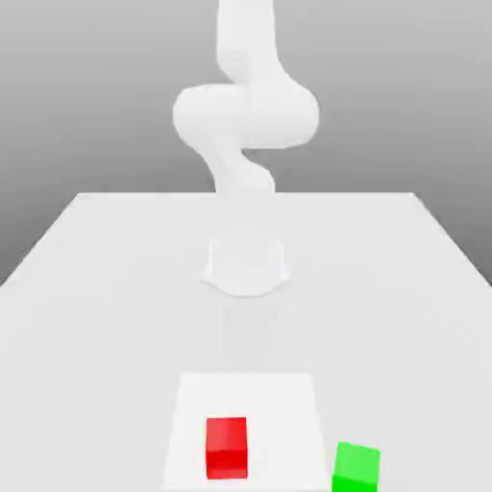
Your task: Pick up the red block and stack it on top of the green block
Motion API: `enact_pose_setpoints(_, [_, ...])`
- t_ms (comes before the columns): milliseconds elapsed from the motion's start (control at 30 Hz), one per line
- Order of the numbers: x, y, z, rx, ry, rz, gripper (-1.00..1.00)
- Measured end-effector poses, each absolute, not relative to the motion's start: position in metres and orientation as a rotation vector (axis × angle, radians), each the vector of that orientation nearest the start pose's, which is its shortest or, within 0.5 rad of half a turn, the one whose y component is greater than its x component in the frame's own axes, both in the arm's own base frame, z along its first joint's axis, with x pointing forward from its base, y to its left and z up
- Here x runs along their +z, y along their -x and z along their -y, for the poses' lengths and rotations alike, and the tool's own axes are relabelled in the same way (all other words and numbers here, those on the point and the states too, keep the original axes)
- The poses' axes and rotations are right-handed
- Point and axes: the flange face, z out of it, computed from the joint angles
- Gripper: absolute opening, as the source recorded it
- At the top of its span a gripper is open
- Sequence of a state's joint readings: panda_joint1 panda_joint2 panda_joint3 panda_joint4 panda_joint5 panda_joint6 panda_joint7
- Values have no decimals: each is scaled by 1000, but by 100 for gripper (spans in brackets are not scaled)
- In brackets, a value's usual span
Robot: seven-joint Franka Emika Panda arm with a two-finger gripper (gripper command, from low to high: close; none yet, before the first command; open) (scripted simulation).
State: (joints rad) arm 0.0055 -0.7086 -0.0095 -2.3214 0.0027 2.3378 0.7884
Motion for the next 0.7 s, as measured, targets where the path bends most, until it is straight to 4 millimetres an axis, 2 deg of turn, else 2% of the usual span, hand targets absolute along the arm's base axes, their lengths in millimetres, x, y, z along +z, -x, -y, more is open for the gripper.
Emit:
enact_pose_setpoints(167, [581,-438,7,-756,2601,-1072,0])
enact_pose_setpoints(333, [486,-473,11,-569,2698,-1097,0])
enact_pose_setpoints(500, [387,-488,15,-375,2786,-1118,0])
enact_pose_setpoints(700, [270,-478,21,-134,2879,-1140,0])
